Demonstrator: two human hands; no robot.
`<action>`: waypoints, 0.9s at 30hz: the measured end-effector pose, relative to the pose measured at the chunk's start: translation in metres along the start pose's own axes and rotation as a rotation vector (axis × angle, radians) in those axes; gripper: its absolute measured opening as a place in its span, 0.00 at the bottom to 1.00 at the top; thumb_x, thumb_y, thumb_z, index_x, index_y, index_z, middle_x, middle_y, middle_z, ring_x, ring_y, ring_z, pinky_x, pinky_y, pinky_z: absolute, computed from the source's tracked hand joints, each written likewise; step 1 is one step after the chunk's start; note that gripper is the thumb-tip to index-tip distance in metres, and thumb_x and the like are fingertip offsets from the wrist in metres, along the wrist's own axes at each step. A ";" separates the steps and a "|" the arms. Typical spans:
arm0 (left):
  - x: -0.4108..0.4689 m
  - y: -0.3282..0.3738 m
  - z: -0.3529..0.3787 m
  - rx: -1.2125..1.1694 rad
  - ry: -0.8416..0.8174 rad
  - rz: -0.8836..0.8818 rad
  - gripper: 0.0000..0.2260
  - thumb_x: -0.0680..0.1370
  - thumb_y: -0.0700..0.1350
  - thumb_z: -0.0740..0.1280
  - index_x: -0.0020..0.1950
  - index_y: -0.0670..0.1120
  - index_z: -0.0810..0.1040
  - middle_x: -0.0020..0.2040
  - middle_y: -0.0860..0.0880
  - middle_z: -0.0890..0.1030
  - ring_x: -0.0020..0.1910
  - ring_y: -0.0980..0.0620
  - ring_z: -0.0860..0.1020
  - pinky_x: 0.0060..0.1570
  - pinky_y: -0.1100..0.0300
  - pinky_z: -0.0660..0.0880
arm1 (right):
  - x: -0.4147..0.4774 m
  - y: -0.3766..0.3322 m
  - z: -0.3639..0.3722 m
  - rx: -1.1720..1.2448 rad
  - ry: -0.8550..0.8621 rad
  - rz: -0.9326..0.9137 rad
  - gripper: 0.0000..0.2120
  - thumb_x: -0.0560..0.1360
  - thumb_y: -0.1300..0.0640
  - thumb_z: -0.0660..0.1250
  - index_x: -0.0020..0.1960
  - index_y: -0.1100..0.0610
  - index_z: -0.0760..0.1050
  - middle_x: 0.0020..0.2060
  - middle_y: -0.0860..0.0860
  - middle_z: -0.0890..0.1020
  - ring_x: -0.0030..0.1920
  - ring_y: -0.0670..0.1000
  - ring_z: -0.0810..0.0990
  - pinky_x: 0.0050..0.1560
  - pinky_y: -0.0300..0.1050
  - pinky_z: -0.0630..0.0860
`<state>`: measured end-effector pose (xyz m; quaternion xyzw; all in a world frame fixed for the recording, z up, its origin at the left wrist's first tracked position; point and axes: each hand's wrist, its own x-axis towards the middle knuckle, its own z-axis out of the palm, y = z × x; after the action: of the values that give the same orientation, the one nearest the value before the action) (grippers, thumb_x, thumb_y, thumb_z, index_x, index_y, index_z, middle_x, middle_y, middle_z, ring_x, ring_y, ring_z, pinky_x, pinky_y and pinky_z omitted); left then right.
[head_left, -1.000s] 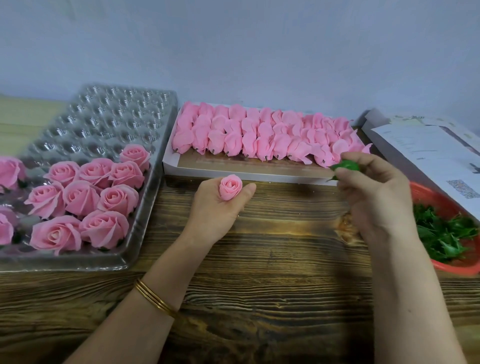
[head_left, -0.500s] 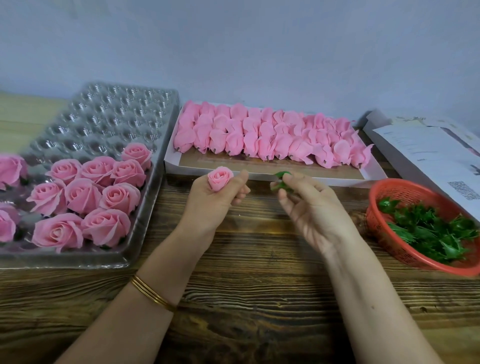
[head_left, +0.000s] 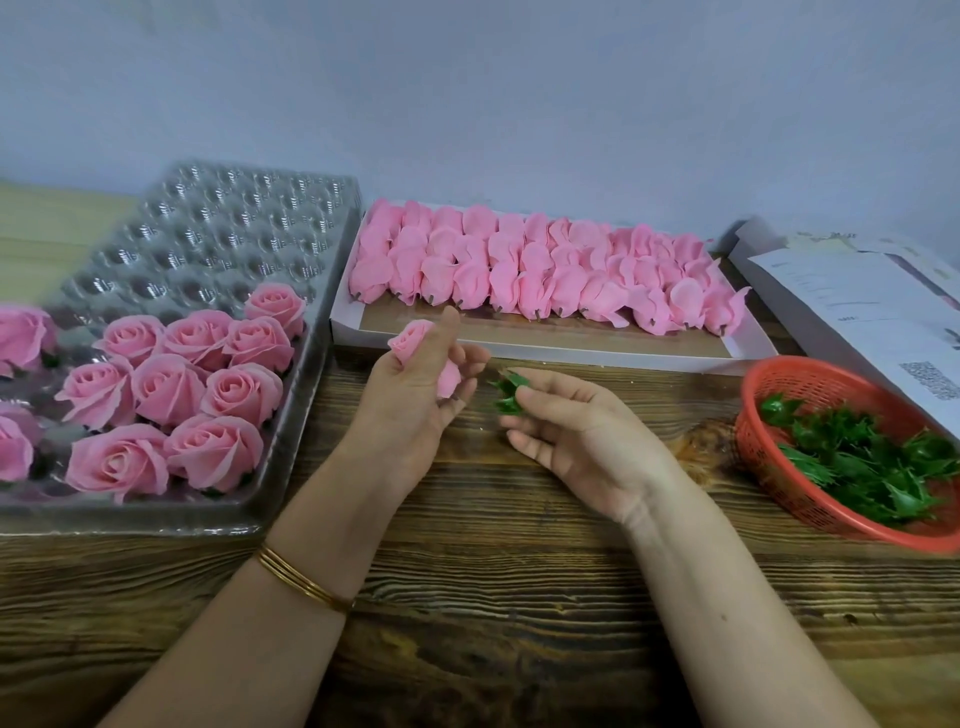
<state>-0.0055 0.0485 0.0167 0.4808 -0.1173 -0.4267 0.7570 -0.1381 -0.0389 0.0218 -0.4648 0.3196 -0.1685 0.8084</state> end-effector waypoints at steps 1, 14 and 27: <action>0.000 0.000 0.000 -0.018 0.003 -0.007 0.19 0.79 0.53 0.67 0.28 0.51 0.76 0.39 0.49 0.84 0.43 0.55 0.81 0.56 0.55 0.76 | 0.000 0.001 0.001 -0.003 -0.019 0.000 0.12 0.76 0.68 0.66 0.57 0.61 0.80 0.39 0.51 0.82 0.41 0.49 0.82 0.43 0.38 0.81; 0.005 -0.004 -0.001 -0.077 -0.069 -0.028 0.14 0.69 0.57 0.69 0.31 0.48 0.74 0.44 0.47 0.84 0.46 0.51 0.80 0.58 0.48 0.76 | -0.001 0.024 0.025 -0.027 0.005 -0.215 0.17 0.72 0.80 0.64 0.53 0.62 0.77 0.48 0.60 0.81 0.54 0.60 0.81 0.63 0.54 0.77; 0.002 -0.011 0.005 -0.058 -0.109 -0.012 0.15 0.71 0.56 0.69 0.30 0.48 0.76 0.44 0.45 0.83 0.44 0.47 0.82 0.46 0.52 0.82 | 0.000 0.031 0.029 -0.286 0.095 -0.379 0.18 0.69 0.76 0.72 0.55 0.62 0.74 0.44 0.53 0.81 0.39 0.43 0.80 0.49 0.40 0.80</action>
<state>-0.0132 0.0423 0.0098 0.4355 -0.1433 -0.4600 0.7604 -0.1192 -0.0044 0.0052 -0.6178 0.2849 -0.2917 0.6723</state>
